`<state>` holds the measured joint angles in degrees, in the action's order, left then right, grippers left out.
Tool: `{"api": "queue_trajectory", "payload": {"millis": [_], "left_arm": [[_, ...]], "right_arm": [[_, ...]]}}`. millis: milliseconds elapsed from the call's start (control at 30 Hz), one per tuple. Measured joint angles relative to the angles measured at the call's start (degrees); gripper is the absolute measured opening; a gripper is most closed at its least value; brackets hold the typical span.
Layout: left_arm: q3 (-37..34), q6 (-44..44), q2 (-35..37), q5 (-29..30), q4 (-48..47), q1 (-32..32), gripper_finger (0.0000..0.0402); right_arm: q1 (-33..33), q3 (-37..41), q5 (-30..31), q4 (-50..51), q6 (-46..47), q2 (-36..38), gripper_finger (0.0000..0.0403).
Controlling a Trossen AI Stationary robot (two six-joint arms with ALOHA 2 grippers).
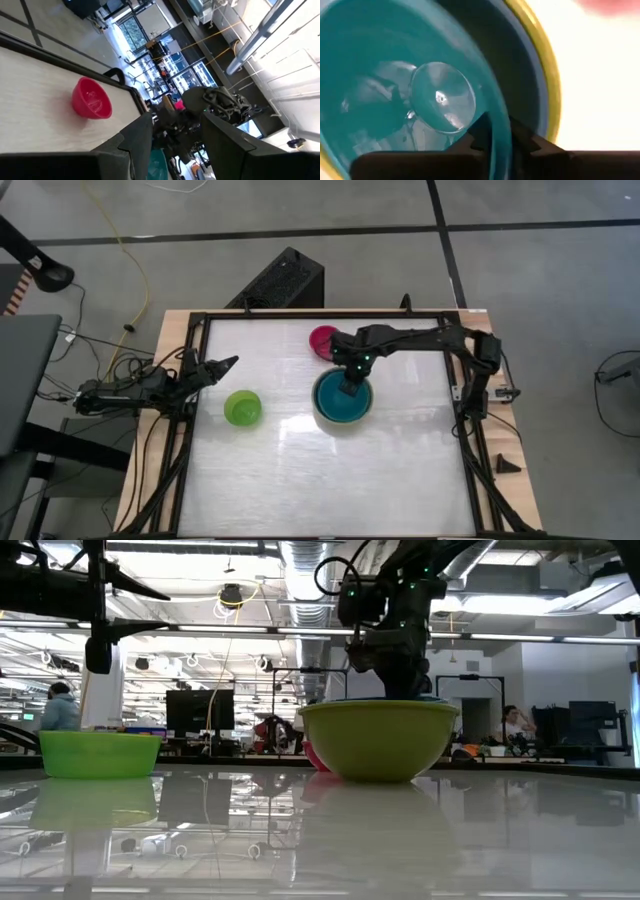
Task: Nest bowls inside each other
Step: Stack the light blue bowl on the blue bowl, then stack the green bowl on the light blue bowl
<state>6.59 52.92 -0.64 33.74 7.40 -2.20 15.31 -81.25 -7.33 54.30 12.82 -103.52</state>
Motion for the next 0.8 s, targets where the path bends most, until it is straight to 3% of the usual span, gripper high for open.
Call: {"api": "queue_trajectory", "payload": {"millis": [300,400,567,800], "left_arm": [[0.00,-0.16,0.01,0.02,-0.40,-0.02,0.0155],[0.00,-0.89,0.01,-0.09,-0.46,0.00,0.0155],[0.00,-1.41,0.01,-2.49,-1.56,-0.02,0.0155],[0.00,2.45,-0.03,-17.76,-5.99,-0.04,0.0155]], "right_arm": [[0.18,0.00,1.31,-0.81,0.86,3.87,0.0229],[0.17,0.00,0.61,-0.93,2.58,4.98,0.0263],[-0.52,0.07,-3.39,-9.30,3.85,7.88,0.0272],[-1.64,0.02,-10.00,-30.15,4.53,11.25,0.0265]]}}
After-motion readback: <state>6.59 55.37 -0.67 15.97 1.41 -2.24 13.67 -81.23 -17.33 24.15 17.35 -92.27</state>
